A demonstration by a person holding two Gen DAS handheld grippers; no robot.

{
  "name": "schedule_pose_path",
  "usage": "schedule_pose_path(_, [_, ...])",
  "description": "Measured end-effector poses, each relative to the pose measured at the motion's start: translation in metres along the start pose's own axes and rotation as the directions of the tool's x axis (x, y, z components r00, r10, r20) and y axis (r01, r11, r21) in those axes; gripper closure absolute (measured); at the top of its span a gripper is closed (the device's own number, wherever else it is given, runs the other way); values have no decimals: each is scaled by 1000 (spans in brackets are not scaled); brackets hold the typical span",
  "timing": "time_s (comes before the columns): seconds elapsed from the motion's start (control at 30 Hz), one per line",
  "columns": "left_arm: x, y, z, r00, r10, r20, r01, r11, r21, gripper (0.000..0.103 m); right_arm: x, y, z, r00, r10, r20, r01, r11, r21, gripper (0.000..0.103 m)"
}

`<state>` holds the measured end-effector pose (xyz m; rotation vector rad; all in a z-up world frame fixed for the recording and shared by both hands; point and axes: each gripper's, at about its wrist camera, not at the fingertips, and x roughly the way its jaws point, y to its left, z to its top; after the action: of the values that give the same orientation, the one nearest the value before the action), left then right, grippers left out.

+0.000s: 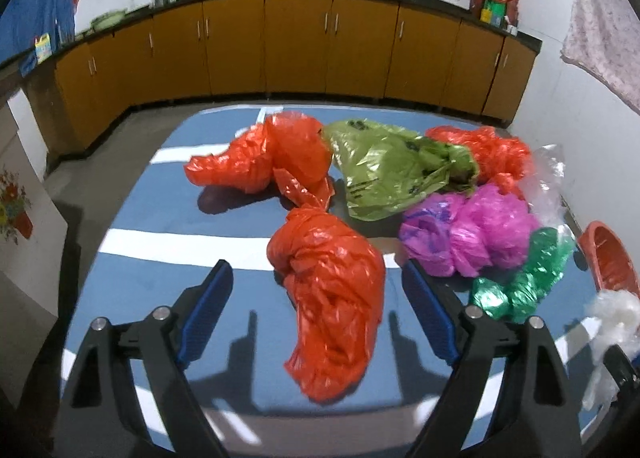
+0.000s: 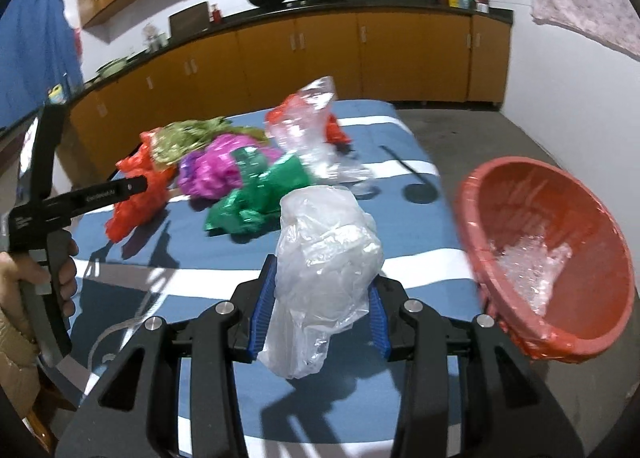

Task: Collect trash
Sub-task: 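Grasp the white plastic bag with the right gripper while the left grasps a red bag, then carry both held bags over the red basket and open both grippers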

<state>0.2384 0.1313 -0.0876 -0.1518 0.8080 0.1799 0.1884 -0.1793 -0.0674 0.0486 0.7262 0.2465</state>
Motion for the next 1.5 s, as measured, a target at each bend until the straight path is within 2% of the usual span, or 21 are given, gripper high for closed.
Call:
schedule_pose_path(0.17, [18, 4, 4, 999, -20, -42, 19, 1000, -21, 41, -4, -19, -3, 1000, -29, 1, 29, 999, 32, 61])
schedule_pose_path(0.33, [23, 5, 3, 998, -28, -51, 26, 999, -24, 51, -7, -29, -2, 999, -44, 8, 43, 998, 46, 61])
schedule_pose_path(0.47, [18, 8, -2, 999, -40, -29, 40, 999, -19, 59, -12, -32, -1, 998, -56, 20, 55, 997, 48, 61])
schedule_pose_path(0.6, [7, 10, -7, 999, -53, -6, 53, 999, -12, 61, -19, -36, 2, 997, -70, 38, 68, 996, 53, 61])
schedule_pose_path(0.83, [-30, 1, -13, 995, -78, 69, 74, 995, 62, 62, -38, -43, 6, 990, -114, 80, 110, 992, 53, 61])
schedule_pose_path(1.03, [-71, -31, -19, 979, -154, 134, 133, 980, 150, 62, -60, -53, 7, 973, -192, 126, 188, 981, 42, 61])
schedule_pose_path(1.17, [-95, -60, -22, 962, -221, 162, 184, 958, 218, 62, -72, -61, 7, 958, -243, 153, 241, 970, 33, 61])
schedule_pose_path(1.5, [-129, -133, -34, 911, -386, 145, 317, 881, 352, 62, -97, -88, 1, 927, -327, 186, 318, 945, 76, 61])
